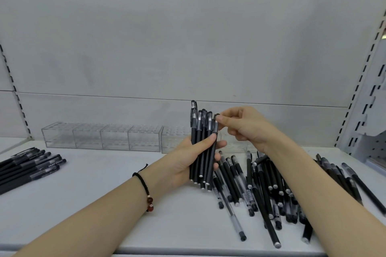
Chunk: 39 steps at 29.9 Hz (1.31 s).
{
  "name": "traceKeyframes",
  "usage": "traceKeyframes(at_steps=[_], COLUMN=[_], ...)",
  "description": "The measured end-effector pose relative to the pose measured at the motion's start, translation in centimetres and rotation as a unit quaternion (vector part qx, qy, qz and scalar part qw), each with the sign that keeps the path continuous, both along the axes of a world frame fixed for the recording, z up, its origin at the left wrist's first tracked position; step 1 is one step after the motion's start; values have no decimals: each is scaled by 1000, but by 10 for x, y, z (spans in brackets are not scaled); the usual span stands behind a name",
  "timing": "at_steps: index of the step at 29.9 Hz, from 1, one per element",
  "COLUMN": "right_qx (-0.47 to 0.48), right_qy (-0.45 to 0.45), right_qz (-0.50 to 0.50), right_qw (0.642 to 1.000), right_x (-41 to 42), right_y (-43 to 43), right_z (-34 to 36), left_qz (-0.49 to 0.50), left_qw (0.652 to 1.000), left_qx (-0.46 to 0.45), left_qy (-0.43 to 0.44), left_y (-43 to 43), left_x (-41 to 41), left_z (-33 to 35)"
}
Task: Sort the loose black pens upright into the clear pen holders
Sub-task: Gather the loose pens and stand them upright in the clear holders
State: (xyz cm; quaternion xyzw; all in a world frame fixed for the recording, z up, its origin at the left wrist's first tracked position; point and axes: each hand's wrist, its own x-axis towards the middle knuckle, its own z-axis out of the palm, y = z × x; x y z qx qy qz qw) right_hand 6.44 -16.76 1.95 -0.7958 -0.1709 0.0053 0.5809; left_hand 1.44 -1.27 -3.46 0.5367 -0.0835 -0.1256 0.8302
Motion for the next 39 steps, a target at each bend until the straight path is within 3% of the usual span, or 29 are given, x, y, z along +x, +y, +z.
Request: traceKeyframes(at_steps=[5,7,9,11,17,19,27,31,34,39], right_qx=[-18,-111,-291,-405,-532,-545,-385,-118,41,30], right_qy=[-12,-23,-47,-46,-57,-42,34,16,-5,-63], right_qz=[0,-24,-41,-33,-86,-76,-33,-52,4,19], right_qw=[1000,993,955,913,840,834,922,992,999,997], right_x=[-1,3,6,10,9,7,3,0,-10,-19], right_y=[1,-3,-4,-1,9,8,8,3,6,14], right_z=[1,-2,-9,-20,-28,-28,-17,-3,6,5], left_qz=[60,84,103,130,135,132,131,127,117,82], left_qw=[998,996,994,991,990,991,991,990,987,985], left_qx=[-6,-6,-11,-19,-22,-11,15,26,76,105], left_qy=[-10,-20,-26,-23,-23,-29,-37,-52,-78,-111], left_y=[1,3,5,6,5,4,5,8,12,15], left_x=[4,6,7,9,9,9,11,12,10,9], left_z=[2,4,5,4,4,4,1,1,3,5])
